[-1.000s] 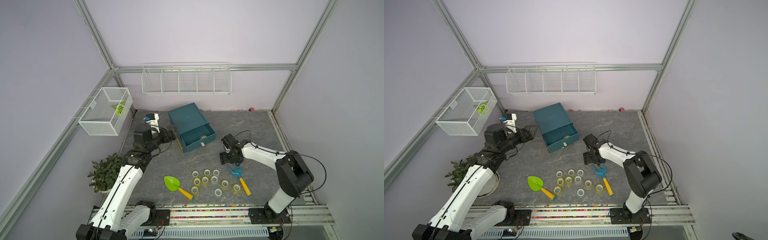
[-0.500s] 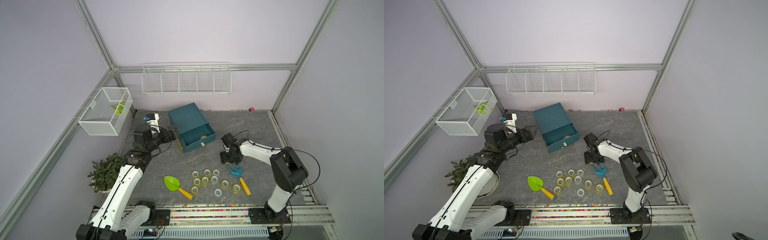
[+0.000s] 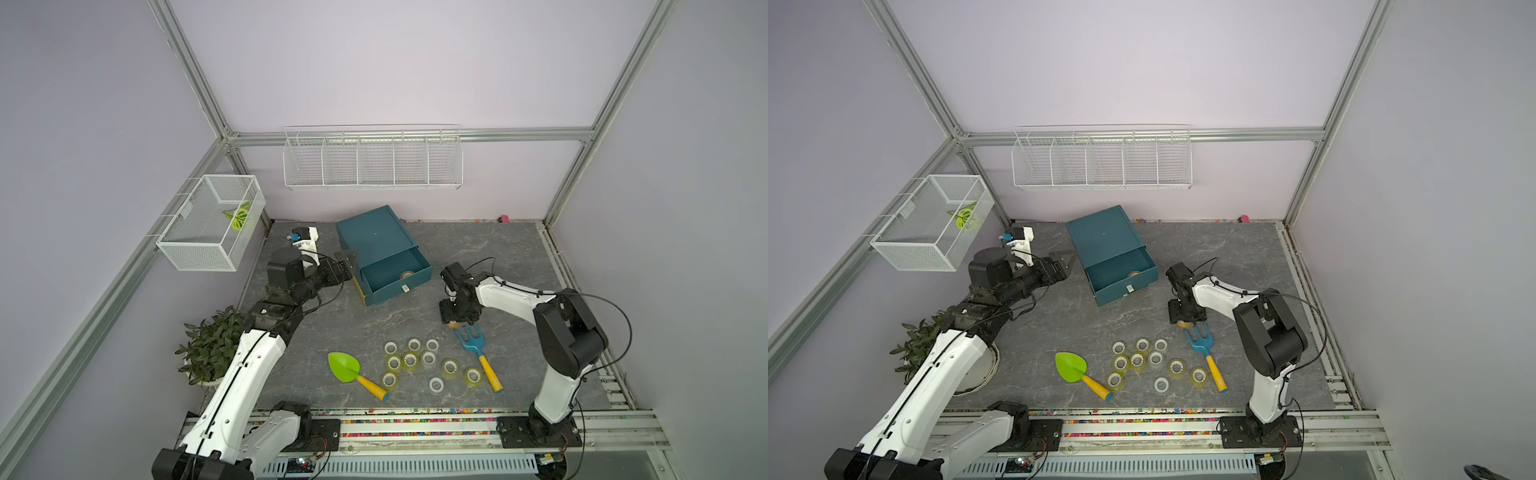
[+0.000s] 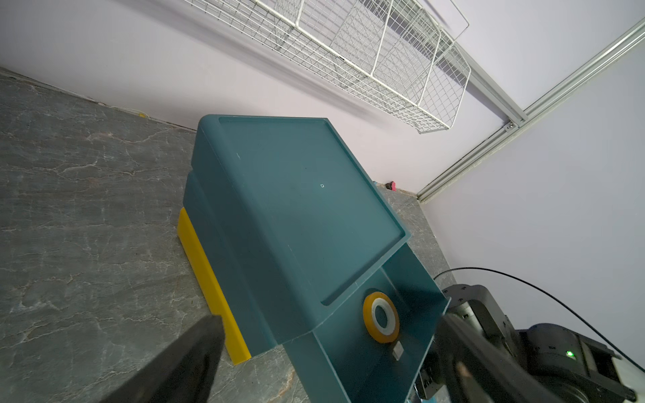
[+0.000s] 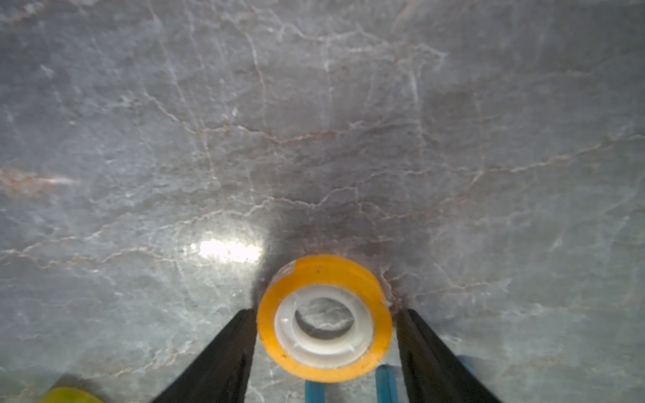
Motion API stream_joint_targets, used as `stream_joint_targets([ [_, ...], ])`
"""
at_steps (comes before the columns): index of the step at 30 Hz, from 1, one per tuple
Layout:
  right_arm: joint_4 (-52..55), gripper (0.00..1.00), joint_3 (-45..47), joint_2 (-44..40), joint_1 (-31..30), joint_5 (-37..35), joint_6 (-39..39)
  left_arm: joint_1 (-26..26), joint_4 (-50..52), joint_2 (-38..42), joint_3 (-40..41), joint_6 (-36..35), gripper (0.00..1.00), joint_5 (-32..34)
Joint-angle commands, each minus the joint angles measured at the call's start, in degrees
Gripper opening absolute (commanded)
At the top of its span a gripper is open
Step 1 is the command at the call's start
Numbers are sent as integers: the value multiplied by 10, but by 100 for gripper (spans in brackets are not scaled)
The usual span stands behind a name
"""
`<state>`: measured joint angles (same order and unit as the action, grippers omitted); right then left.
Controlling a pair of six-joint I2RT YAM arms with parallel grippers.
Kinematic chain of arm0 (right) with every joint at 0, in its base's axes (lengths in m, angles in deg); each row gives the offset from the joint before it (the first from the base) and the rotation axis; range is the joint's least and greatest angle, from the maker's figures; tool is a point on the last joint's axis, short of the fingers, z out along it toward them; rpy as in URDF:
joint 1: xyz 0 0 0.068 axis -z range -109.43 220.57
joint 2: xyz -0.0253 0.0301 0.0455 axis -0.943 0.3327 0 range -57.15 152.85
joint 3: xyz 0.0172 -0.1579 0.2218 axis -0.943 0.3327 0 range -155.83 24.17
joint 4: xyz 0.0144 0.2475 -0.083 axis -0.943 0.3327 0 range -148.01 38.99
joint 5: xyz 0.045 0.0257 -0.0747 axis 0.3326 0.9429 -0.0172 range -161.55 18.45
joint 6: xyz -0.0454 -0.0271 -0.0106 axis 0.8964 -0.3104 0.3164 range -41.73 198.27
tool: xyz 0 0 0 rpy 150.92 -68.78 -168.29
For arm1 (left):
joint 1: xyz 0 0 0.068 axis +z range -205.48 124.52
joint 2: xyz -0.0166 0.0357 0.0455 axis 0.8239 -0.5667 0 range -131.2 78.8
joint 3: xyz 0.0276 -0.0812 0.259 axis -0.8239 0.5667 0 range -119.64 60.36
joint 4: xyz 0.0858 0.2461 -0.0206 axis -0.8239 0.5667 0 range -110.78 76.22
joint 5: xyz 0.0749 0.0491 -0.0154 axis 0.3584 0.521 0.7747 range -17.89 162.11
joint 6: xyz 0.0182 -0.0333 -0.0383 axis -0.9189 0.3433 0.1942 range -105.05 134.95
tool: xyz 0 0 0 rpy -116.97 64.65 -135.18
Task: Place the transparent tape into the drawer according to color
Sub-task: Pick up the tape at the center of the board.
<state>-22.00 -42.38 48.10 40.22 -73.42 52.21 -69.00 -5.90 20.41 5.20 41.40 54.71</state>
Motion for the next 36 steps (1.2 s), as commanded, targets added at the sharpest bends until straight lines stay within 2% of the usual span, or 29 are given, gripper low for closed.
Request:
stream_joint_targets([
  [1,11,69,-3,22,0,-4,6,2,-8,6,6,-5,100,-2],
  [13,36,69,-10,45,-25,-44,17,2,-8,3,5,-4,100,-1],
  [24,33,60,-7,55,-33,-49,14,2,-8,3,5,-5,100,0],
  [30,15,57,3,15,-32,-29,14,2,-6,4,5,-5,100,1],
  [36,-7,55,23,-56,-20,28,8,2,-6,5,6,-5,100,1],
])
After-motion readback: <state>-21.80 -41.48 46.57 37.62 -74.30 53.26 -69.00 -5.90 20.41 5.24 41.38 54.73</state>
